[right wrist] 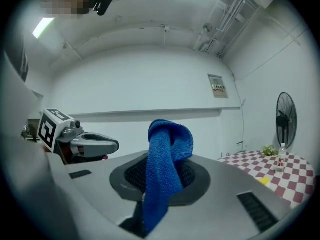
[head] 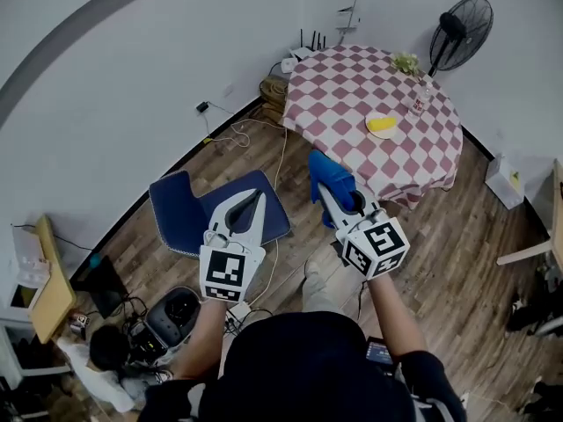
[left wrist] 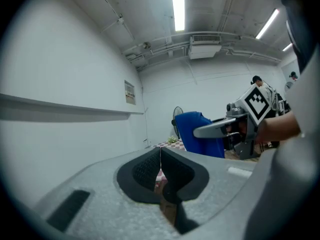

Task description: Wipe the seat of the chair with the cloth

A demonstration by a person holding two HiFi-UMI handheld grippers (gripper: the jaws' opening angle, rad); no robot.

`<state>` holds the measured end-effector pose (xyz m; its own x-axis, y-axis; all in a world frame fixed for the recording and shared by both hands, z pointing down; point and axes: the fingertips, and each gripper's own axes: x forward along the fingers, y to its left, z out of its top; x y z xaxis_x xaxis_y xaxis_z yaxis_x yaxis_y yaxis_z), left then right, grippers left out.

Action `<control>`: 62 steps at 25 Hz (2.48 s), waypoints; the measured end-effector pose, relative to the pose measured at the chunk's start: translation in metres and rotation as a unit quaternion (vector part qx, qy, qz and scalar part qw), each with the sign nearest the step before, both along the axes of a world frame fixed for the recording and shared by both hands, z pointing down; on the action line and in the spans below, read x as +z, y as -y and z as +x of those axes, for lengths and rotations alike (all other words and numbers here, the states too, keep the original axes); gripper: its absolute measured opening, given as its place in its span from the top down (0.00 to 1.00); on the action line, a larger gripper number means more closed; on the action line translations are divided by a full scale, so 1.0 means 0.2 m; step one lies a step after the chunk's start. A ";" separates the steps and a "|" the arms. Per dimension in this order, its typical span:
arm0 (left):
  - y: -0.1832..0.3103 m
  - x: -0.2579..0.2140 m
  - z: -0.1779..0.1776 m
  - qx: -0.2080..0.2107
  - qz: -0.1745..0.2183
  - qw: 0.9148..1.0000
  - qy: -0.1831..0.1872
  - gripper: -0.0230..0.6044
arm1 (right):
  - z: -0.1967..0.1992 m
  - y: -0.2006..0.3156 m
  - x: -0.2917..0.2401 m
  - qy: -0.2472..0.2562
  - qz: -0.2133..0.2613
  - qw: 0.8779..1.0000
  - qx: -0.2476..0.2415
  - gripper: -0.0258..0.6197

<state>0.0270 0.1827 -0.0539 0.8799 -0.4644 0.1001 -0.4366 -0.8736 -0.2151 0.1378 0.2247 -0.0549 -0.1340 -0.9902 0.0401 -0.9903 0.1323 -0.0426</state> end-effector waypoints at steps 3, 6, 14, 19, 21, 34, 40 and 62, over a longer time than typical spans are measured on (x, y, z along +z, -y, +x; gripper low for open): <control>0.12 0.01 0.05 -0.031 -0.006 1.000 0.003 0.94 | 0.08 0.16 0.01 0.006 -0.002 1.000 -0.027 0.87; 0.23 0.03 0.10 -0.057 -0.012 0.998 0.011 0.94 | 0.14 0.33 0.02 0.013 -0.009 0.998 -0.055 0.87; 0.52 0.16 0.14 -0.153 -0.062 0.986 0.005 0.94 | 0.20 0.69 0.14 0.018 -0.041 0.988 -0.146 0.87; 0.63 0.29 0.12 -0.209 -0.124 0.969 -0.036 0.94 | 0.23 0.86 0.27 0.028 -0.069 0.979 -0.192 0.87; 0.67 0.36 0.09 -0.238 -0.138 0.961 -0.034 0.94 | 0.23 0.91 0.33 0.034 -0.078 0.974 -0.208 0.87; 0.70 1.05 -0.04 -0.304 -0.238 0.922 0.032 0.94 | 0.09 1.10 0.94 0.048 -0.197 0.943 -0.263 0.87; 0.69 1.54 -0.10 -0.314 -0.303 0.898 0.053 0.94 | 0.01 1.12 1.29 0.028 -0.248 0.930 -0.270 0.87; 0.70 3.23 -0.20 -0.261 -0.421 0.847 0.192 0.71 | -0.09 1.01 2.58 0.014 -0.405 0.870 -0.281 0.87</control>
